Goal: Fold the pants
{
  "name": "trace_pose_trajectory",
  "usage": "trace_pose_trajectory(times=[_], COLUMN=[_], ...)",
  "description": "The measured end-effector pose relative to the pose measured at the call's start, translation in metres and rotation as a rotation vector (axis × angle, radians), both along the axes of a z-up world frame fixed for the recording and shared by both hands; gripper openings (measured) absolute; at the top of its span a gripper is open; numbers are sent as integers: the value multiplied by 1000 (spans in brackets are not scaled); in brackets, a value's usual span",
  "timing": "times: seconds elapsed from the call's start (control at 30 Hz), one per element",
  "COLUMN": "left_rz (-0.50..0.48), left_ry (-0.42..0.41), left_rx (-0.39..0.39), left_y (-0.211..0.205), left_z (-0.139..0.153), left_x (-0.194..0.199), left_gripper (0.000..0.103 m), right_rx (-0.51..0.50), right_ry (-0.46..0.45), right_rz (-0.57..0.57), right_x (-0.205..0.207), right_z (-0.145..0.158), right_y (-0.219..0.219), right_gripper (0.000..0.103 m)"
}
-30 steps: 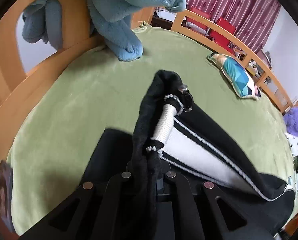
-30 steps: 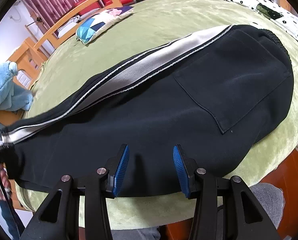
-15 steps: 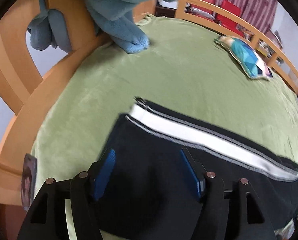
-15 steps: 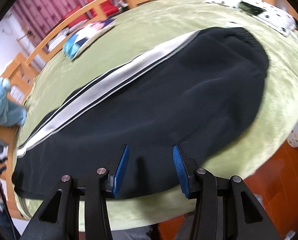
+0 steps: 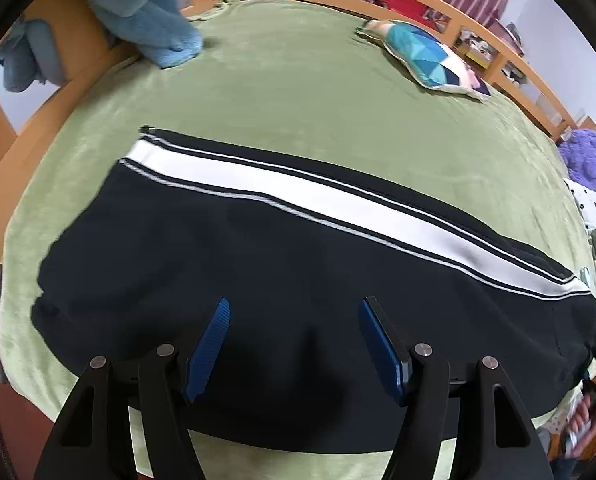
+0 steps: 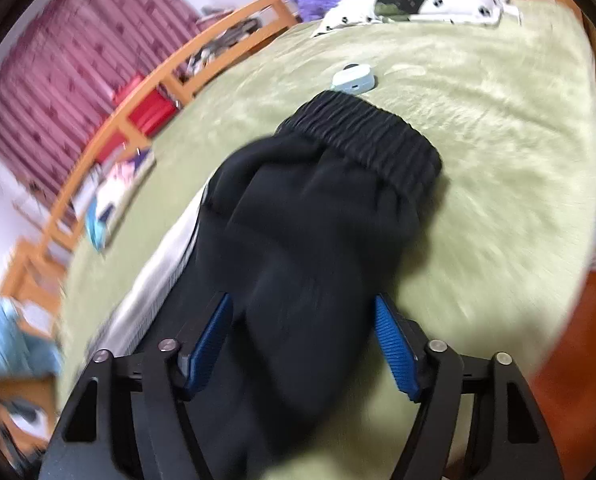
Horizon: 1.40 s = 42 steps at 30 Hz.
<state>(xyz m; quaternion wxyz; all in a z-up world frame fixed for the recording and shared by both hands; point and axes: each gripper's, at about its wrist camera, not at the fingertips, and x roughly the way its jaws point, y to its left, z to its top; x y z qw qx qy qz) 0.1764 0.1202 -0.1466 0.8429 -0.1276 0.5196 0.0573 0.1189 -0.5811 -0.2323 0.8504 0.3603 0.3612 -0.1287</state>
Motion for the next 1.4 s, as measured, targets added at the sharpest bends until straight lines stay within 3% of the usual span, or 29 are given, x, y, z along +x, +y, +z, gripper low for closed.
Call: trace_pose_trajectory(times=[0.03,0.13,0.2,0.23,0.27,0.33,0.43,0.5,0.53,0.6,0.63,0.73,0.83,1.0,1.07,1.23,1.3,1.4], left_rz=[-1,-2,-3,-3,-1,-5,-20,-33,-41,-49,-52,-55,-54,-53,-49,-42,-40,-36], left_ry=[1,-1,4,5,3,-4,-15,-35,-43,-39,-31,-14,-24,-13,-14,-30,-36,-45], left_rx=[-1,-5,0,-1,-10,-32,-48,-48,-44,-37,-39,-65,-54,-66,-74,-77,-74,-44], left_y=[-3,-17,-26,-30,-35,-43,-53,-59,-61,-63,-63,-59,-55,-46,-42,-28,-24,-18], left_z=[1,3,3,3,4,5,11,17,18,16,14,10,10,4,1,2,3,2], left_x=[1,5,8,11,13,17,17,13,11,10,10,6,-1,-5,-6,-7,-9,-12], left_gripper=[65,65,65,65,65,65,65,65,65,65,65,65,65,65,65,65,65,65], right_rx=[29,204,247,242,233,245,132,81,89,66,23,39,38,-136,-207,-315,-356,-408], right_ry=[-21,-62,-60,-50,-47,-99,-252,-355,-352,-232,-117,137,114,82,47,35,66,61], right_rz=[-15,-38,-61,-61,-53,28,99,122,119,120,87,79,76,150,244,415,412,317], right_x=[8,39,52,60,64,72,61,45,42,47,49,43,16,10,27,85,107,113], right_z=[-5,-31,-37,-33,-29,-7,54,79,77,55,33,-19,-21,26,44,62,62,72], right_y=[-10,-36,-43,-45,-45,-49,-46,-51,-55,-63,-68,-77,-73,-27,3,61,64,40], right_gripper=[75,99,98,86,42,25,21,22,28,52,64,62,63,64,70,70,69,69])
